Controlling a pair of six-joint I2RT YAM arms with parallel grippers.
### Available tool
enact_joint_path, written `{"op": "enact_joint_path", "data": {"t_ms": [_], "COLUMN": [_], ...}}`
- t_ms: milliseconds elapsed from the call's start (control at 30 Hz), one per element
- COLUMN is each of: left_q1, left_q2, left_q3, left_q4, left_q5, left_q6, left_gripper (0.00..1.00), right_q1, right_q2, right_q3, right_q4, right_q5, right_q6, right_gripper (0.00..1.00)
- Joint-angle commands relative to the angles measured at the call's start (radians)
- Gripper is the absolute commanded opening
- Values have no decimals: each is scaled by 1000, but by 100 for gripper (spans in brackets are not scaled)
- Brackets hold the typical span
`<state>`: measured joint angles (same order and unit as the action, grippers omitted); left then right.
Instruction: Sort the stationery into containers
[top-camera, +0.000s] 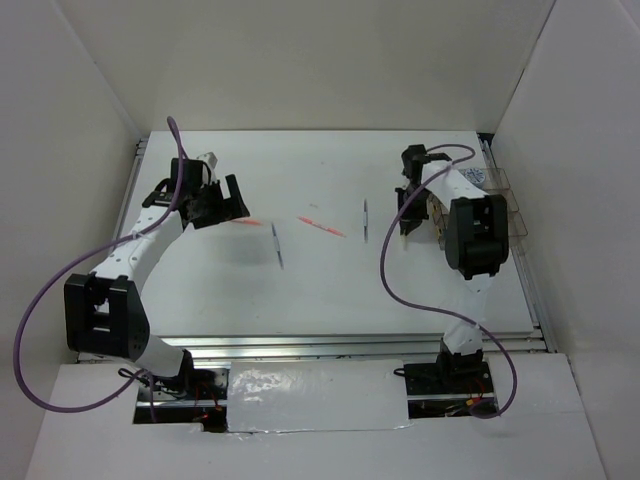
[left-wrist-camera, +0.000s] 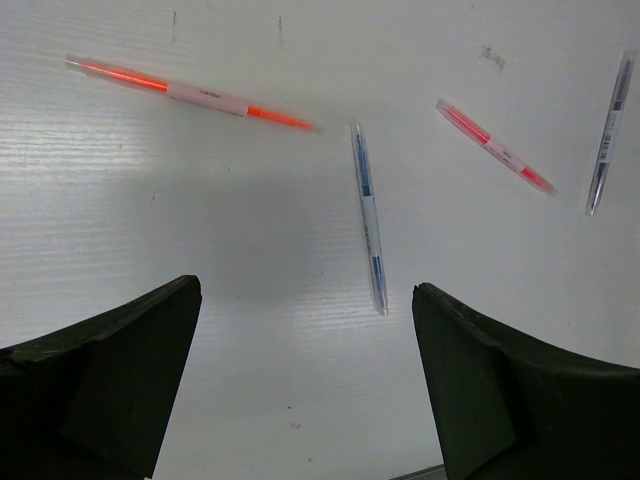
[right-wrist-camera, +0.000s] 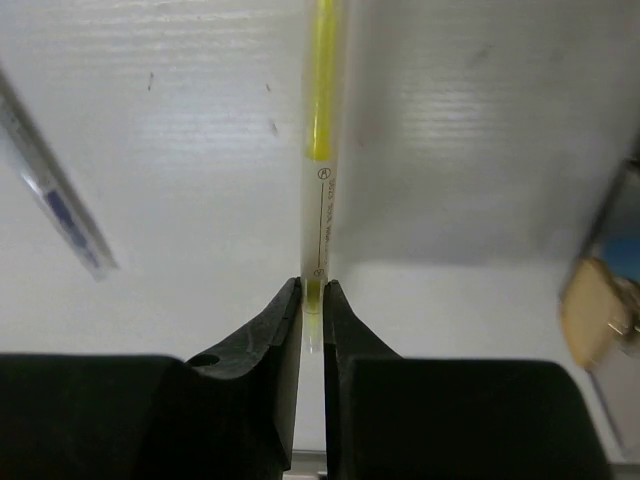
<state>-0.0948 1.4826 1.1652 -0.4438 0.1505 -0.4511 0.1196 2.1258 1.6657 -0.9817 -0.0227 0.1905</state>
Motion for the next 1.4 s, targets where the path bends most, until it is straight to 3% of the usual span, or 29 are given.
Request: {"op": "enact_joint_path", "data": {"t_ms": [0, 167, 300, 367, 533, 600, 1000, 1367], "left_q1": [6, -3, -11, -11, -13, -11, -11, -11], "left_q2": [-35, -38, -42, -41, -28, -30, 5, 30], "left_q3": [13, 10, 7, 8, 8, 7, -1, 5], "left_q4": [22, 31, 39, 42, 47, 51, 63, 63], "left_q5": [7, 27, 29, 29, 35, 35, 24, 26], "left_q6": [-8, -9, -11, -11, -17, -15, -15, -21], "left_gripper": [99, 99, 99, 99, 99, 99, 99, 99], "right_q1": [-35, -49, -113, -211, -374, -425, -532, -551], "right_q2": [-196, -398, -550, -567, -436, -417, -244, -165], "right_q3": [-3, -30, -99, -116, -57, -92, -31, -41], "right_q4": [61, 98, 188, 222, 120, 167, 204, 233], "right_q5": [-17, -172, -215, -238, -416, -447, -330, -367], "right_q6": [-97, -88, 88, 159, 381, 420, 533, 636], "right_gripper": [0, 0, 0, 0, 0, 0, 0, 0]}}
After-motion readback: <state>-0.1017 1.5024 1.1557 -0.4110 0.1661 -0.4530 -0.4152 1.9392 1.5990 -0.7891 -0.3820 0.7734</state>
